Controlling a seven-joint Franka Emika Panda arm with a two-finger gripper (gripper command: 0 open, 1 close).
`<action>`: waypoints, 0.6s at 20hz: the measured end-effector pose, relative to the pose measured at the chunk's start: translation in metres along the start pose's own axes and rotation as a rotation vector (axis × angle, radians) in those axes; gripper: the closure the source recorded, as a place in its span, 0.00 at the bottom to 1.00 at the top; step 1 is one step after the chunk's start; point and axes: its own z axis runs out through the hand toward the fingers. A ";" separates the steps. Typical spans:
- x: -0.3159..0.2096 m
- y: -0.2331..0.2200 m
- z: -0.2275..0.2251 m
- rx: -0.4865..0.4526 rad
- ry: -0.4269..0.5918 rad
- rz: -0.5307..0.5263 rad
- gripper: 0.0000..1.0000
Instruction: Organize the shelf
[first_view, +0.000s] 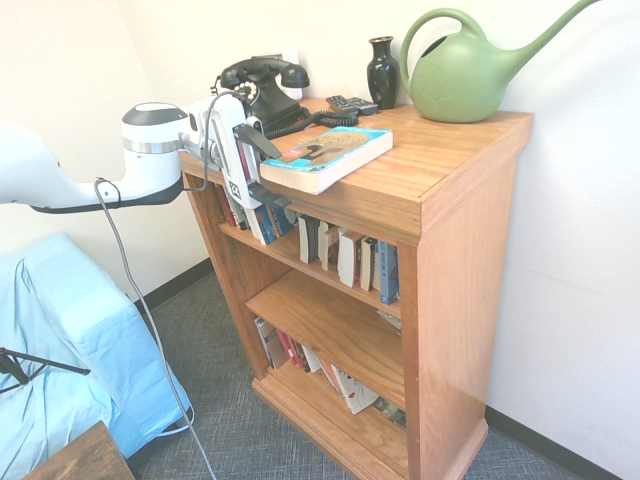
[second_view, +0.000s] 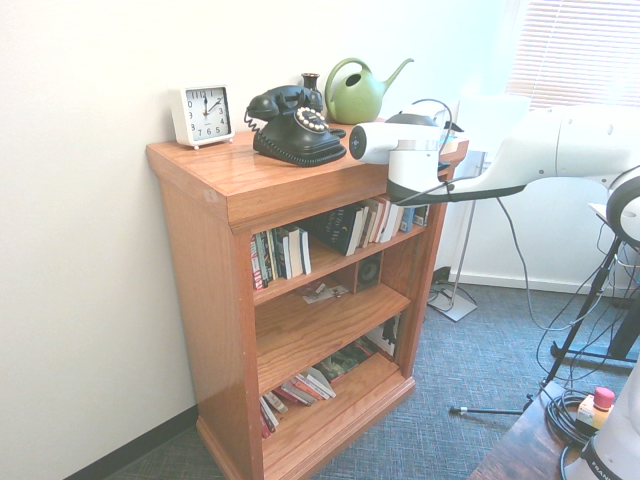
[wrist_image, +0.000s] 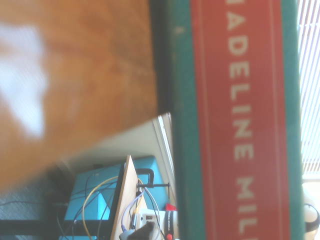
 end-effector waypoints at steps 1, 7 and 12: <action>0.002 0.000 0.001 0.003 0.000 -0.002 0.00; 0.013 -0.003 0.005 0.014 -0.001 -0.007 1.00; 0.017 -0.006 0.008 0.013 -0.003 -0.015 1.00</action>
